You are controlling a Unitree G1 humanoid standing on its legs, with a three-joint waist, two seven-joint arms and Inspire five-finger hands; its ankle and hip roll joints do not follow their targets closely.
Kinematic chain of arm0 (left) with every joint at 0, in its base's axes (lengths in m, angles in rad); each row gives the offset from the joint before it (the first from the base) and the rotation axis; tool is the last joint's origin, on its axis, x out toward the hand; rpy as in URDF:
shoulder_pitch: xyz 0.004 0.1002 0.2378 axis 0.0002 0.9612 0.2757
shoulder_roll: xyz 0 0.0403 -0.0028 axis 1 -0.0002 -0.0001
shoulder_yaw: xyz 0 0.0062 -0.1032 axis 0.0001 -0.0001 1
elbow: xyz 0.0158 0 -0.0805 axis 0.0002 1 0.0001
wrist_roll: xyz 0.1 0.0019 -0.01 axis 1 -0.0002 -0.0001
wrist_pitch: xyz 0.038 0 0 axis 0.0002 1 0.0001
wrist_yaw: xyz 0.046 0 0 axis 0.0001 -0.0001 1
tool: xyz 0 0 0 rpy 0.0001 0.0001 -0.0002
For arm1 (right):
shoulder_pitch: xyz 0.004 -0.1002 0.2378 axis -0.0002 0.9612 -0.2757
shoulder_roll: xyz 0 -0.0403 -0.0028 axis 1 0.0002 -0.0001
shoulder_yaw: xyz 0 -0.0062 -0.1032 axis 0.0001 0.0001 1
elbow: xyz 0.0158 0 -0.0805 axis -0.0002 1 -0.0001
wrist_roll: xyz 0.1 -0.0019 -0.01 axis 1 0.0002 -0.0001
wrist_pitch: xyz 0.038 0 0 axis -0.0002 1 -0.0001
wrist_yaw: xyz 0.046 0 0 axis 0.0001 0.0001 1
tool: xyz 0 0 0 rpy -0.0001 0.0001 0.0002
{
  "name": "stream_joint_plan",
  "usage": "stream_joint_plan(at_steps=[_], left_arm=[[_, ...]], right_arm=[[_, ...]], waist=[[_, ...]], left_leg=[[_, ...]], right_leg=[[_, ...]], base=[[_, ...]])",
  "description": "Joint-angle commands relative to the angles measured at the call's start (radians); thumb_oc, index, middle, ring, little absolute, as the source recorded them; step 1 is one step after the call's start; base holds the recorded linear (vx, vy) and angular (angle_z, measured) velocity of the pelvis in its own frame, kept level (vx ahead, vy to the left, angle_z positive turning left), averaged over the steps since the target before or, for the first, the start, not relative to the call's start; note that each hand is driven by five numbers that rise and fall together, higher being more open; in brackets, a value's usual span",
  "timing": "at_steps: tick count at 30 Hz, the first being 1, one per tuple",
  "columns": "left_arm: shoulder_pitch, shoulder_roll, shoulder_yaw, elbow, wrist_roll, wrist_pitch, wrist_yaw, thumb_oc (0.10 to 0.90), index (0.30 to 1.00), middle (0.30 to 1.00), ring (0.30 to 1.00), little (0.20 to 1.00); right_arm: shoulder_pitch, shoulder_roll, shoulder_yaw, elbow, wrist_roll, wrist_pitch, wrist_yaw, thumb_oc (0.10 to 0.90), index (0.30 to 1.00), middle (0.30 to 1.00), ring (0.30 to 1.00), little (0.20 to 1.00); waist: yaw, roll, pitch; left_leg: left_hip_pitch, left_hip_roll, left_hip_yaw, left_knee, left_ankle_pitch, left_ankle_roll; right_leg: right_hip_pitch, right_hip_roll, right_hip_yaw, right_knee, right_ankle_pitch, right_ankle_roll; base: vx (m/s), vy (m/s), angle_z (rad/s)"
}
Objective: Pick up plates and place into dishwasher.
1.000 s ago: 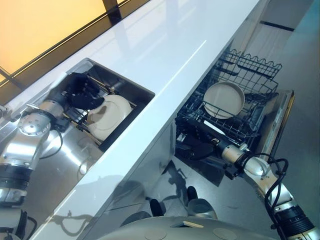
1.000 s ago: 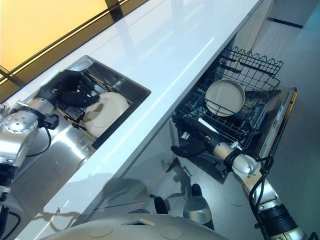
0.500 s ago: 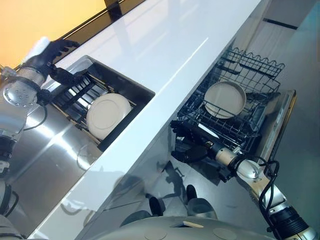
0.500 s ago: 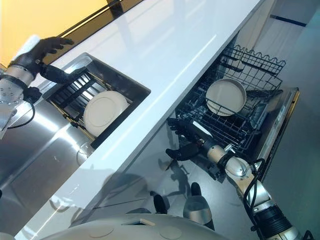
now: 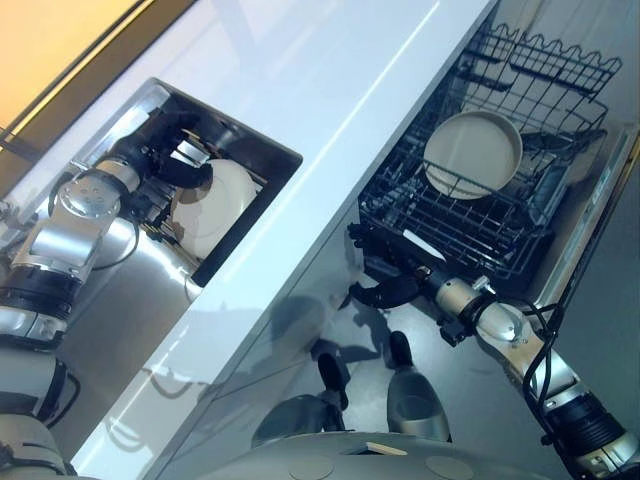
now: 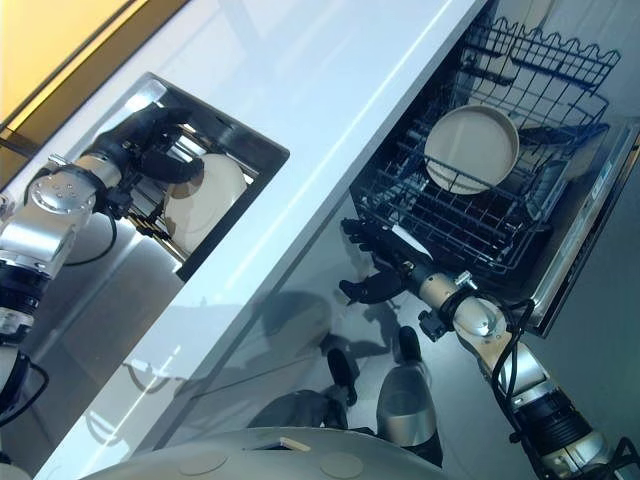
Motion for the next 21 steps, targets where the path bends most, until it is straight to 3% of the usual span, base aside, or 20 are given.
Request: stream_joint_plan(at_steps=[1, 10, 16, 18, 20, 21], left_arm=[[-0.067, -0.004, -0.040, 0.051, 0.027, 0.089, -0.046, 0.800, 0.900, 0.900, 0.900, 0.900], [0.014, -0.009, -0.027, 0.041, 0.052, 0.240, -0.144, 0.800, 0.900, 0.900, 0.900, 0.900], [0.087, -0.025, 0.009, -0.012, 0.059, 0.269, -0.121, 0.800, 0.900, 0.900, 0.900, 0.900], [0.097, -0.031, 0.020, -0.026, 0.069, 0.283, -0.141, 0.742, 0.851, 0.851, 0.851, 0.842], [0.109, -0.032, 0.016, -0.040, 0.094, 0.302, -0.189, 0.751, 0.858, 0.858, 0.858, 0.851], [0.117, -0.031, 0.013, -0.049, 0.099, 0.305, -0.202, 0.800, 0.900, 0.900, 0.900, 0.900]], right_arm=[[-0.102, -0.003, -0.013, -0.121, 0.067, -0.111, -0.006, 0.800, 0.900, 0.900, 0.900, 0.900], [-0.103, -0.019, -0.038, -0.132, 0.060, -0.109, -0.017, 0.800, 0.900, 0.900, 0.900, 0.900], [-0.098, -0.017, -0.049, -0.130, 0.059, -0.114, -0.017, 0.800, 0.900, 0.900, 0.900, 0.900], [-0.099, -0.011, -0.051, -0.131, 0.053, -0.115, -0.016, 0.800, 0.900, 0.900, 0.900, 0.900], [-0.102, -0.008, -0.051, -0.133, 0.048, -0.113, -0.018, 0.800, 0.900, 0.900, 0.900, 0.900], [-0.102, -0.008, -0.051, -0.135, 0.050, -0.111, -0.019, 0.800, 0.900, 0.900, 0.900, 0.900]], waist=[[-0.050, -0.027, 0.042], [-0.048, -0.015, 0.080], [-0.037, -0.017, 0.093], [-0.033, -0.017, 0.096], [-0.031, -0.016, 0.097], [-0.030, -0.016, 0.097]], left_leg=[[-0.052, -0.072, -0.012, 0.104, -0.102, 0.005], [-0.082, -0.075, -0.010, 0.118, -0.094, 0.001], [-0.093, -0.075, -0.018, 0.125, -0.092, 0.001], [-0.097, -0.076, -0.019, 0.128, -0.092, 0.000], [-0.099, -0.076, -0.022, 0.129, -0.092, 0.000], [-0.100, -0.076, -0.022, 0.130, -0.091, -0.001]], right_leg=[[-0.065, 0.069, 0.019, 0.209, -0.165, 0.016], [-0.076, 0.068, 0.014, 0.197, -0.160, 0.010], [-0.076, 0.068, 0.011, 0.190, -0.159, 0.006], [-0.075, 0.068, 0.008, 0.188, -0.160, 0.004], [-0.074, 0.068, 0.005, 0.188, -0.160, 0.002], [-0.074, 0.069, 0.005, 0.188, -0.160, 0.002]], base=[[0.00, -0.003, -0.04], [0.00, 0.001, -0.04], [0.00, 0.000, 0.00], [0.00, 0.000, 0.00], [0.00, 0.000, 0.00], [0.00, 0.000, 0.00]])
